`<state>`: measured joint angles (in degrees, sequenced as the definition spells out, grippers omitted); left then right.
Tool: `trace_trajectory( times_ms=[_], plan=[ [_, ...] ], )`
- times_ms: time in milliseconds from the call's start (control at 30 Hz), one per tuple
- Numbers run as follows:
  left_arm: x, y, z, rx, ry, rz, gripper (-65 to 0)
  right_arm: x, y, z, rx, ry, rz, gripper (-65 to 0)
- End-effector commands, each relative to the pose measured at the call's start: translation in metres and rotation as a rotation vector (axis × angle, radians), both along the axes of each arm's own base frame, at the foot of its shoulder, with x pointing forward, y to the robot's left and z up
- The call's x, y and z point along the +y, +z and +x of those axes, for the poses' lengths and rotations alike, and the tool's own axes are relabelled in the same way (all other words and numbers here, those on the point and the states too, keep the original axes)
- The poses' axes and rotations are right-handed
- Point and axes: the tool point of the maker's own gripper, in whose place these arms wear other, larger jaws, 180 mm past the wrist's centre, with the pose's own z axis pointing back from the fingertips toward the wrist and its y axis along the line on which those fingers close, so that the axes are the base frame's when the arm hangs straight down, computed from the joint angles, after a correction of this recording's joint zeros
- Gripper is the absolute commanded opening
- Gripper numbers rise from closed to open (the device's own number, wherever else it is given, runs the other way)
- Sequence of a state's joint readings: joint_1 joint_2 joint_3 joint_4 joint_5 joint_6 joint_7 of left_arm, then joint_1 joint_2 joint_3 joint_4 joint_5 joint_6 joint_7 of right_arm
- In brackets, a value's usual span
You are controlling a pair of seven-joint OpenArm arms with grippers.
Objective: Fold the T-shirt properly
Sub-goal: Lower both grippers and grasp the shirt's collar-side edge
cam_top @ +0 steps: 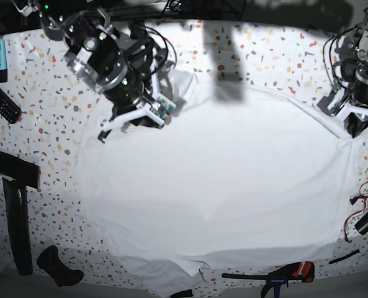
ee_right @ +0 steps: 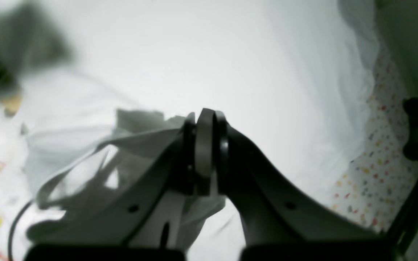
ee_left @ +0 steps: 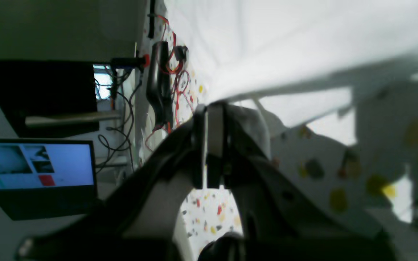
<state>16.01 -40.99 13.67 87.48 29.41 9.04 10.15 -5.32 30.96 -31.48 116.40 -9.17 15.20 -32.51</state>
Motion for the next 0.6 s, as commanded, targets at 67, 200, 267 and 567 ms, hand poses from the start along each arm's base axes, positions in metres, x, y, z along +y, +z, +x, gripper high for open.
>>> trace_trajectory(
  times_ms=[67,200,267,567],
  plan=[
    [0.001,0.020,0.019,-0.077,0.046,-0.008,-65.0,0.004,0.016,0.027,-0.071,-0.033,0.032,-65.0],
    [-0.001,0.027,0.034,-0.106,0.109,-0.068,-65.0,0.004,0.009,0.055,-0.070,-0.096,0.054,-65.0],
    [-0.002,0.031,0.041,-0.120,0.127,-0.094,-65.0,0.000,0.005,0.068,-0.065,-0.127,0.059,-65.0],
    [0.001,0.036,0.050,-0.129,0.172,-0.184,-65.0,-0.010,0.027,0.115,-0.103,-0.221,0.171,-65.0]
  ],
)
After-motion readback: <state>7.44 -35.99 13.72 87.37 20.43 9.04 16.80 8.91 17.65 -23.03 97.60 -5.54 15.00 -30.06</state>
